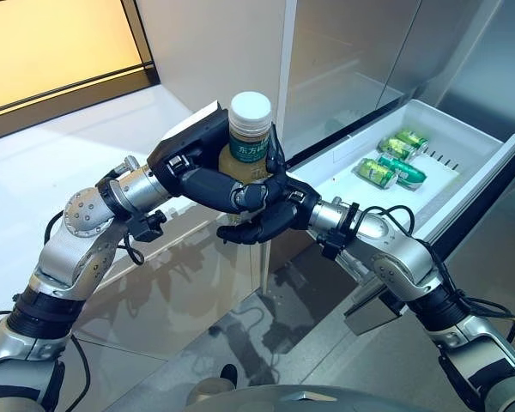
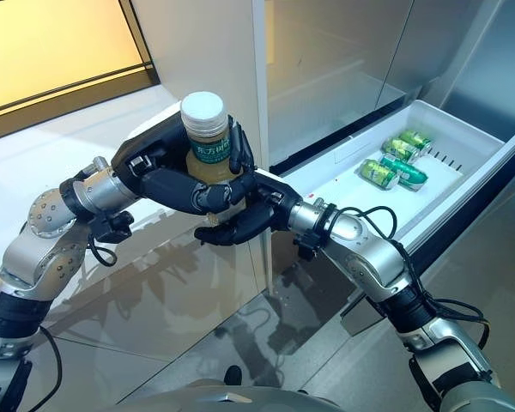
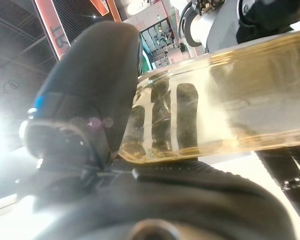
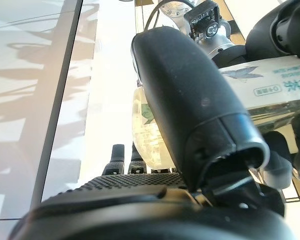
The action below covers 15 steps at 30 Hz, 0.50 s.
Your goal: Put drinks into fridge and close the fridge
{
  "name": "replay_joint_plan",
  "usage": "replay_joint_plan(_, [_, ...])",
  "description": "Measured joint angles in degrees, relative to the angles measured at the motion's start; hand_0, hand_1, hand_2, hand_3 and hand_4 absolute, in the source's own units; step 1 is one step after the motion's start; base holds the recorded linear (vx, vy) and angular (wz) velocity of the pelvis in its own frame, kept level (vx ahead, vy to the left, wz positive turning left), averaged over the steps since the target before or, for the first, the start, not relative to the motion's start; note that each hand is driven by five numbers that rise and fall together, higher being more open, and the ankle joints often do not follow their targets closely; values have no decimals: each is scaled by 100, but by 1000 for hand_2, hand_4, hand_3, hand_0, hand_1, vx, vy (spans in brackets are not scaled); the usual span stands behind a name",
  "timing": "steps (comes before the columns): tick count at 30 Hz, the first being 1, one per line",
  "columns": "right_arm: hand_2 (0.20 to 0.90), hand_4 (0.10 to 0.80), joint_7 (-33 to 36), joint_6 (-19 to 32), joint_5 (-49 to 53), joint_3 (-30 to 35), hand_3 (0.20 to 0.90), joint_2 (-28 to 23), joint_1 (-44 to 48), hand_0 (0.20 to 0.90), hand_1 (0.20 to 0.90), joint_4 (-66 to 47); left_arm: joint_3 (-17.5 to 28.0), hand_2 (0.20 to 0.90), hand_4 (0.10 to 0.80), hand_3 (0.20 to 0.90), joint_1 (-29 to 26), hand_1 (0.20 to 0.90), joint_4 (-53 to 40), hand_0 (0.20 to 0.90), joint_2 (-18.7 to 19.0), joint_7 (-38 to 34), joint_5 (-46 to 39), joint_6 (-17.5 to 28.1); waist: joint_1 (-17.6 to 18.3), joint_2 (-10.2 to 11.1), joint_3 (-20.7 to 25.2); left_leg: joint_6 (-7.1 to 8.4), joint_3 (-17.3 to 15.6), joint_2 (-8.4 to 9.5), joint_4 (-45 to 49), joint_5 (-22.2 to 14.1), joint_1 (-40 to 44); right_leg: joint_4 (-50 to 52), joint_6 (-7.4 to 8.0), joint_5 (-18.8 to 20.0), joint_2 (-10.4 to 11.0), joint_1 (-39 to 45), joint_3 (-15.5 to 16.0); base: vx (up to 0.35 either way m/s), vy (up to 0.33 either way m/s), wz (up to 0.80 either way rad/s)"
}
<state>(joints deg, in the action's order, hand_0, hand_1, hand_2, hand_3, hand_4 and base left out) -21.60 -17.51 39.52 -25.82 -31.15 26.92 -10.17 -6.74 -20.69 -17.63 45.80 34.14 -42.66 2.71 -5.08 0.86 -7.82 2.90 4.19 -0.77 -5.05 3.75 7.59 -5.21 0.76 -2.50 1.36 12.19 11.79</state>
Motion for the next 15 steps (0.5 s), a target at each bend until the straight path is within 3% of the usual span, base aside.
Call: replay_joint_plan(15, [900,800,293,12,-6,-77,900,-23,0,900,900,-26,8,300,100,200,-73,300,13,300,0,8,-18,-266,29,-10,6,0,0,-1,0,0,-1,0,0,0,1,-4,-5,0,0,0])
